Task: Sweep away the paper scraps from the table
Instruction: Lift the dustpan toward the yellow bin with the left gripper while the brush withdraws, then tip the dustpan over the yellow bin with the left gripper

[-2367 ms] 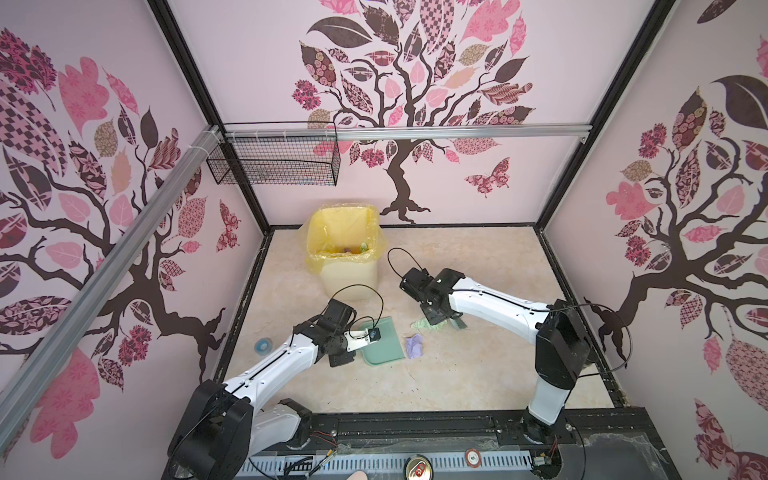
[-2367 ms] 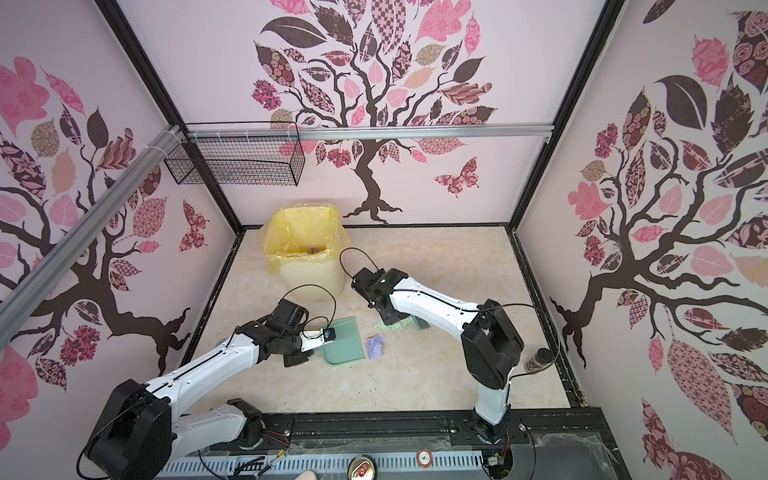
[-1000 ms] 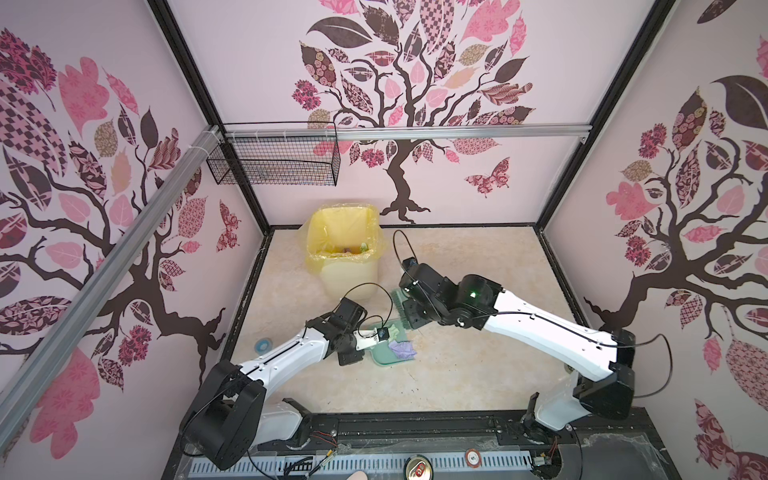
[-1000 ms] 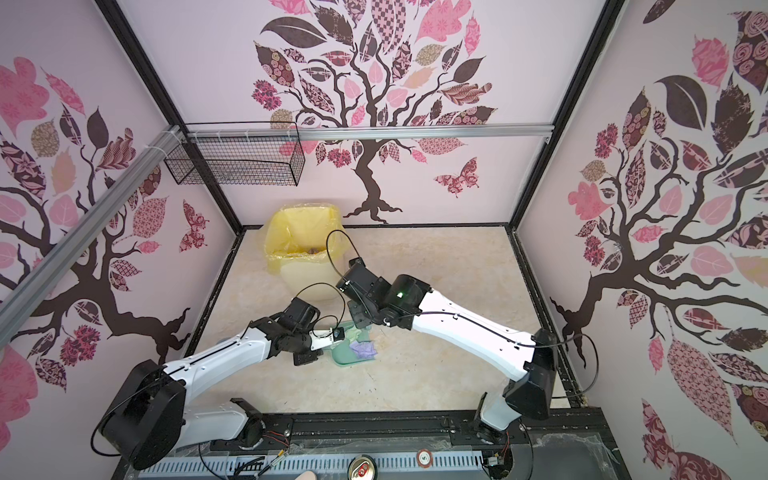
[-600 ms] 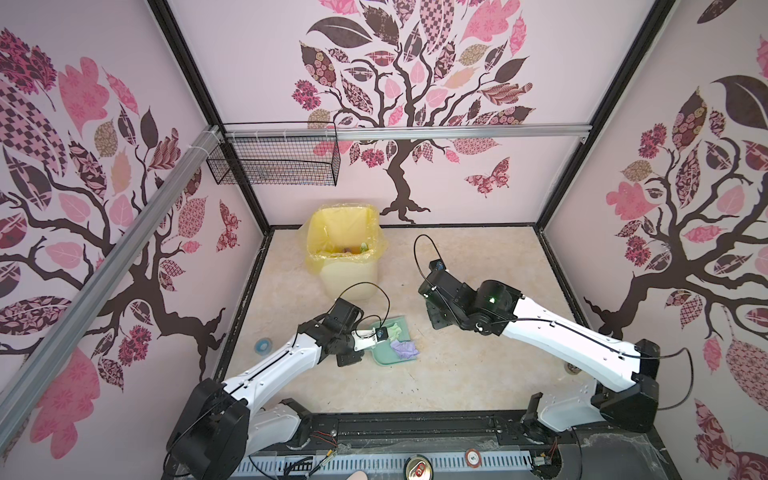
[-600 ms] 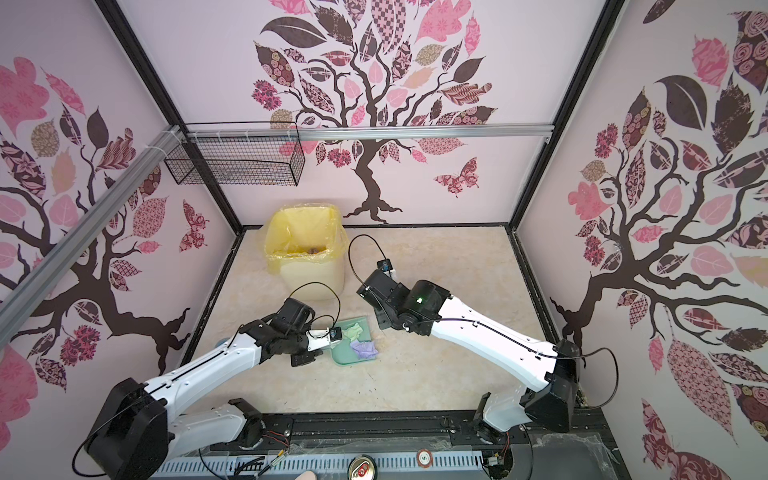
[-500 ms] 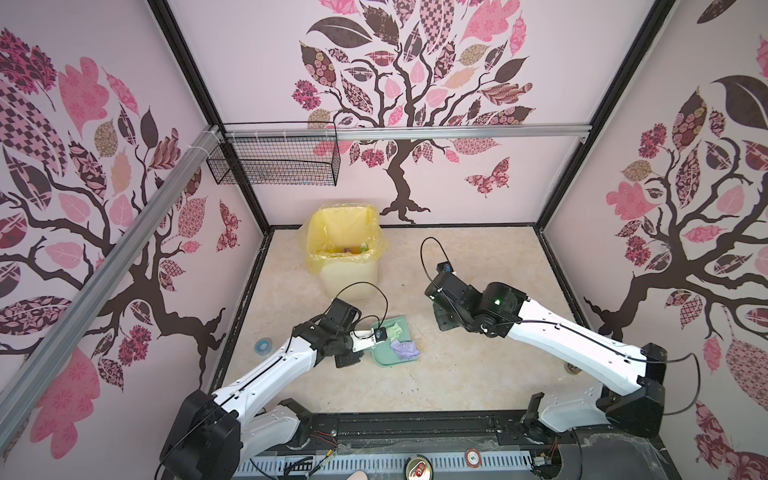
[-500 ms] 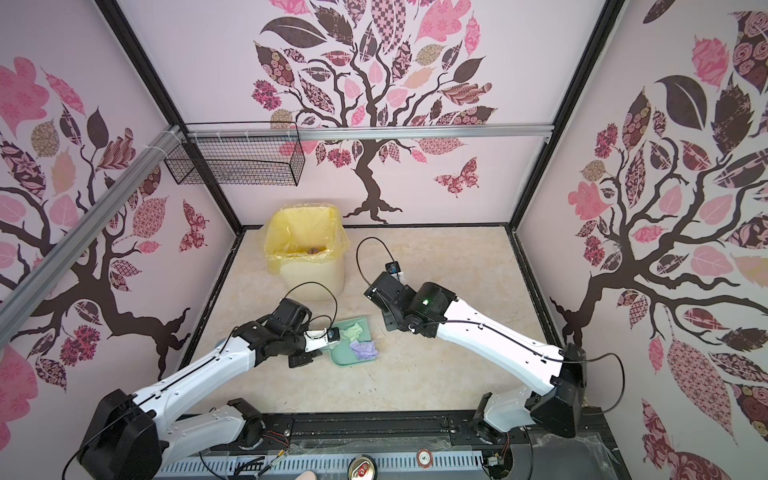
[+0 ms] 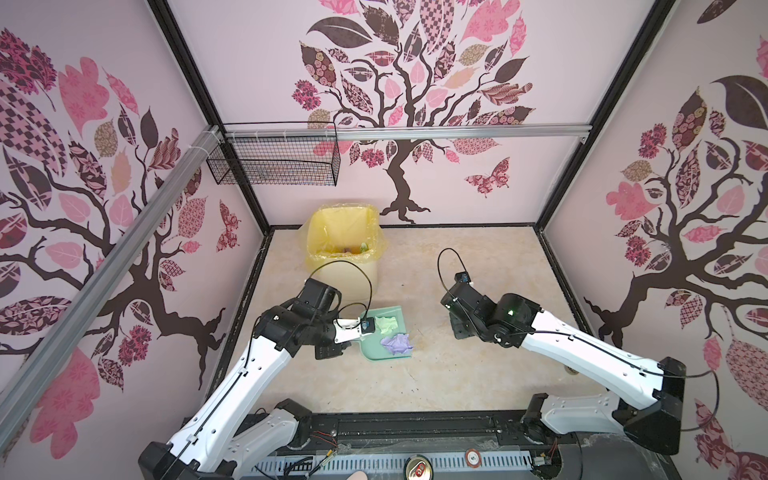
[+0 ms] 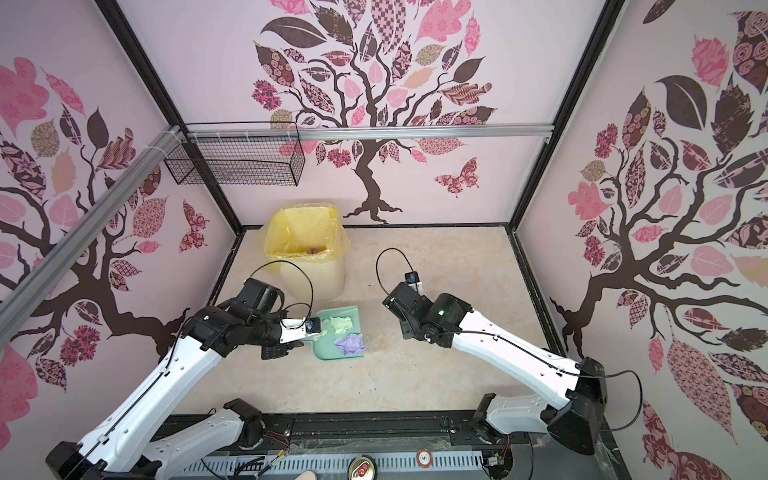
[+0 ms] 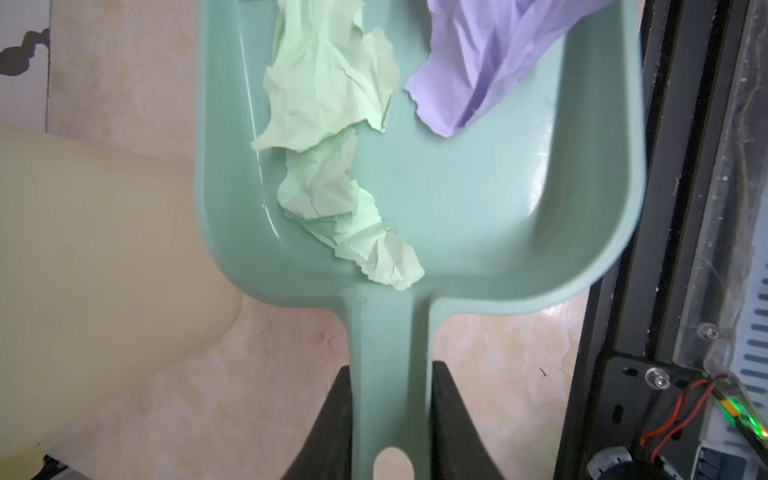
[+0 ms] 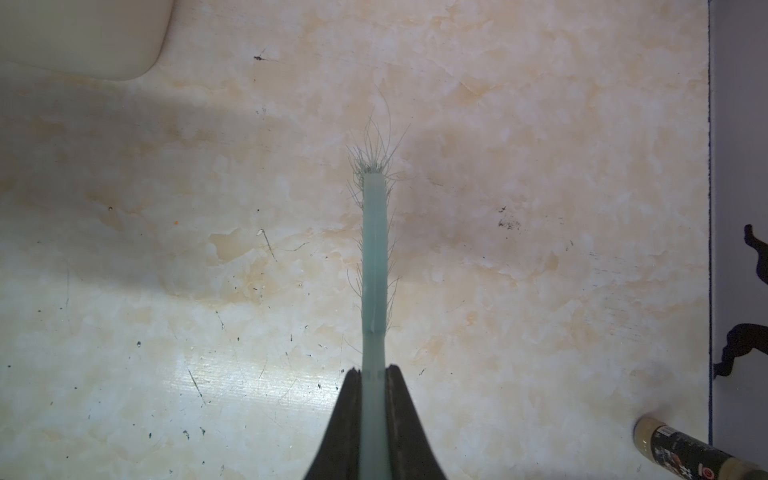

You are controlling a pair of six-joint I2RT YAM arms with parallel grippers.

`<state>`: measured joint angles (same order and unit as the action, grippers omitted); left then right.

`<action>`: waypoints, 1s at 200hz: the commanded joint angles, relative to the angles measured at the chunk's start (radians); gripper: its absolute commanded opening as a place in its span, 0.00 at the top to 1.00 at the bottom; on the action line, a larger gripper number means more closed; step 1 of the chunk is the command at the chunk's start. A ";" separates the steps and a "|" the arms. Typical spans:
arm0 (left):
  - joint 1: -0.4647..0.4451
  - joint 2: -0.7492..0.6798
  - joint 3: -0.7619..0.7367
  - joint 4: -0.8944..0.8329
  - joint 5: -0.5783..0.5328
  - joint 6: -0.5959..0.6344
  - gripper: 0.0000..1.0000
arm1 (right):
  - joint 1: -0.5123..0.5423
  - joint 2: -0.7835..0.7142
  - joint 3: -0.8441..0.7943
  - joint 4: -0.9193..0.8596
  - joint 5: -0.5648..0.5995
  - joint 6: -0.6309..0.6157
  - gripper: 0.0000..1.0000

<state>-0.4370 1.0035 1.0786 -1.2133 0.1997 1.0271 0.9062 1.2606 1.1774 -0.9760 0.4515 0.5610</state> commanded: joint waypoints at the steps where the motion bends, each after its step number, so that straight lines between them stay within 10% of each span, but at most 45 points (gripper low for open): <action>1: 0.048 0.019 0.117 -0.169 0.039 0.090 1.00 | -0.007 -0.038 0.000 0.018 0.010 0.003 1.00; 119: 0.370 0.423 0.890 -0.549 0.208 0.294 1.00 | -0.017 -0.086 -0.082 0.066 -0.008 -0.006 1.00; 200: 0.474 0.642 1.105 -0.582 0.187 0.326 1.00 | -0.021 -0.117 -0.096 0.064 -0.007 -0.017 1.00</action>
<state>0.0063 1.6058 2.1147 -1.6321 0.3698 1.3334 0.8913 1.1805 1.0798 -0.9066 0.4343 0.5499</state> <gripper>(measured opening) 0.252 0.120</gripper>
